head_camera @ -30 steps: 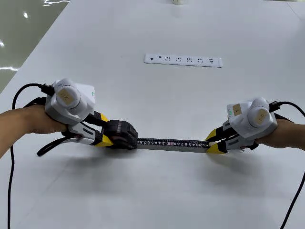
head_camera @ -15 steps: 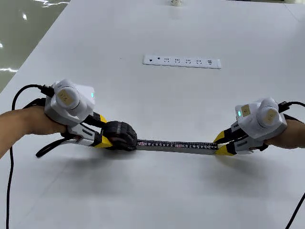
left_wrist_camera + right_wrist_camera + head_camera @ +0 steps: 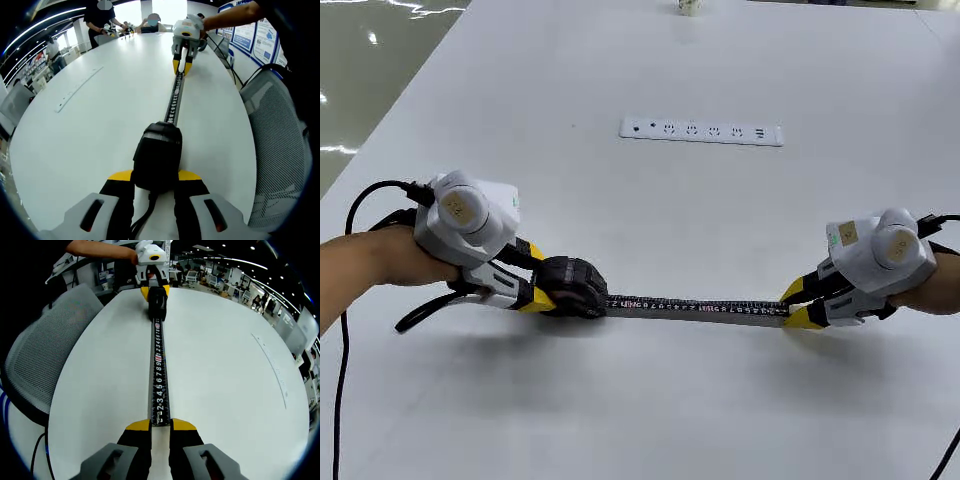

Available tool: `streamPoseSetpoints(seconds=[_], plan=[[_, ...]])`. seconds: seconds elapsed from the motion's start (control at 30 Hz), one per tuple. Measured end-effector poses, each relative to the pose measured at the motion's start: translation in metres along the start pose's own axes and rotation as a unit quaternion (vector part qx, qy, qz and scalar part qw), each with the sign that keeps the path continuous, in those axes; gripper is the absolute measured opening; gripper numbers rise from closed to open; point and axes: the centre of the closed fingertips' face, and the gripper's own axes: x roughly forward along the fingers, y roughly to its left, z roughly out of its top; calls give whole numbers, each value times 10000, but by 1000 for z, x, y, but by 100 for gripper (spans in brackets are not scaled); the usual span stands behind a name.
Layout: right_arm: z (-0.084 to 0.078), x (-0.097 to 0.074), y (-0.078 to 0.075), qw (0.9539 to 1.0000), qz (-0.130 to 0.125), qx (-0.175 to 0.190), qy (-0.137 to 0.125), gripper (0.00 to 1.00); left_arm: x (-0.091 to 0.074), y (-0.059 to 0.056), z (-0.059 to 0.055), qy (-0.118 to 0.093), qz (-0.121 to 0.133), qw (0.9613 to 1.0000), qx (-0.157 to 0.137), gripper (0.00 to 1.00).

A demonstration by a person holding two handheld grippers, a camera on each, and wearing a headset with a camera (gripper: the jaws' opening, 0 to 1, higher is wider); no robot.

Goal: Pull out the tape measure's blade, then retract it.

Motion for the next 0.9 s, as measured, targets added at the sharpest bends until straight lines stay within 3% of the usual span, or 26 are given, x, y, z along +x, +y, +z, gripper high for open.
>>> streamPoseSetpoints(seconds=[0.9], plan=[[-4, 3, -2, 9998, 42, 21, 190, 11, 1, 1, 1, 160, -3, 9996, 220, 25]])
